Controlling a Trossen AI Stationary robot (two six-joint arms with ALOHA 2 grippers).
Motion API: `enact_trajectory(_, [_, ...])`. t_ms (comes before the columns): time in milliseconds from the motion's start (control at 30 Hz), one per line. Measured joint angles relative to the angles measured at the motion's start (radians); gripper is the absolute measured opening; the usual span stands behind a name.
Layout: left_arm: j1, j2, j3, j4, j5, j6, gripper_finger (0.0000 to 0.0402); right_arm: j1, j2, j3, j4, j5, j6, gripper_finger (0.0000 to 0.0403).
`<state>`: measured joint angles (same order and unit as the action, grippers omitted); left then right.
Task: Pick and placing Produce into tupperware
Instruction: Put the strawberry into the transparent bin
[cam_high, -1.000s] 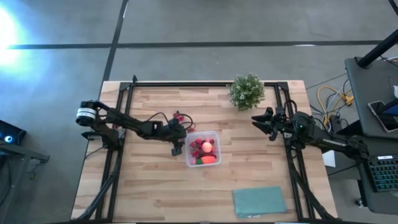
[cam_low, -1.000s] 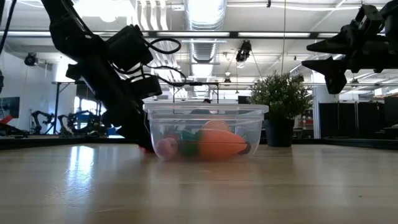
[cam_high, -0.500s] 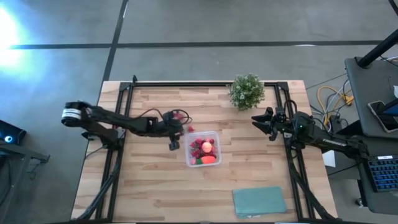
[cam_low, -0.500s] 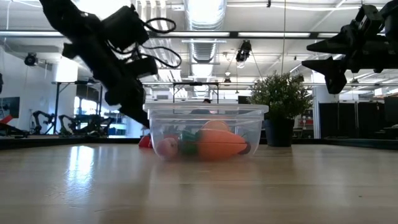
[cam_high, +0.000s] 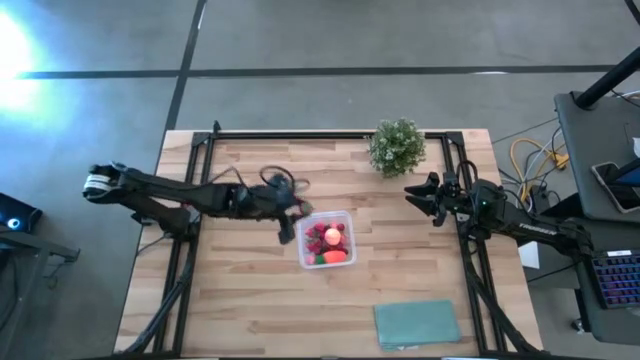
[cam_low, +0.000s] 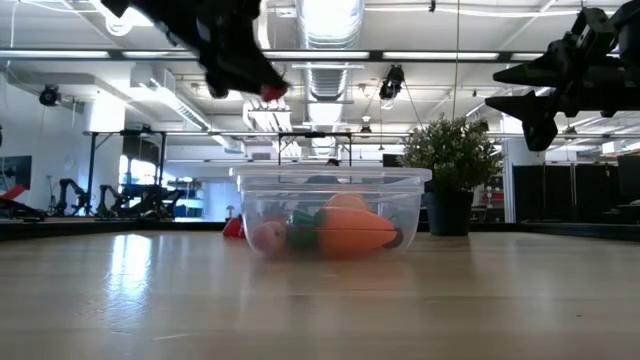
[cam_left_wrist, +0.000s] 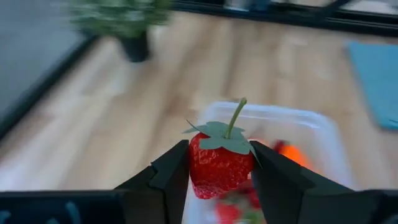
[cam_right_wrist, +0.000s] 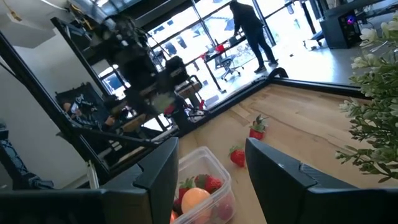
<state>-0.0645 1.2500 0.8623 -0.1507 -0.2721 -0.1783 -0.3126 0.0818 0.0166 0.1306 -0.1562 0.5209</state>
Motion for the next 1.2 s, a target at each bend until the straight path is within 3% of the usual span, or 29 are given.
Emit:
enact_trajectory(167, [-0.081, 0.171, 0.110, -0.030, 0.054, -0.012, 0.0143, 0.000, 0.000, 0.000, -0.001, 0.000, 0.000, 0.0178])
enact_trajectory(333, [-0.085, 0.342, 0.188, -0.130, 0.073, -0.270, 0.0143, 0.000, 0.000, 0.000, 0.000, 0.000, 0.000, 0.0178])
enact_trajectory(467, [-0.093, 0.398, 0.203, -0.130, 0.092, -0.373, 0.0151, 0.000, 0.000, 0.000, 0.000, 0.000, 0.000, 0.0178])
enact_trajectory(667, [-0.099, 0.351, 0.205, -0.146, 0.098, -0.417, 0.0206, 0.000, 0.000, 0.000, 0.000, 0.000, 0.000, 0.0178])
enact_trajectory(867, [-0.094, 0.237, 0.205, -0.308, 0.103, -0.335, 0.0256, 0.000, 0.000, 0.000, 0.000, 0.000, 0.000, 0.0178])
enact_trajectory(1033, [-0.080, 0.151, 0.204, -0.486, 0.030, -0.142, 0.0254, 0.000, -0.001, 0.000, 0.000, 0.000, 0.000, 0.0178])
enact_trajectory(1200, [-0.013, 0.104, 0.185, -0.527, 0.028, -0.190, 0.0242, 0.000, 0.000, 0.000, 0.000, 0.000, 0.000, 0.0178])
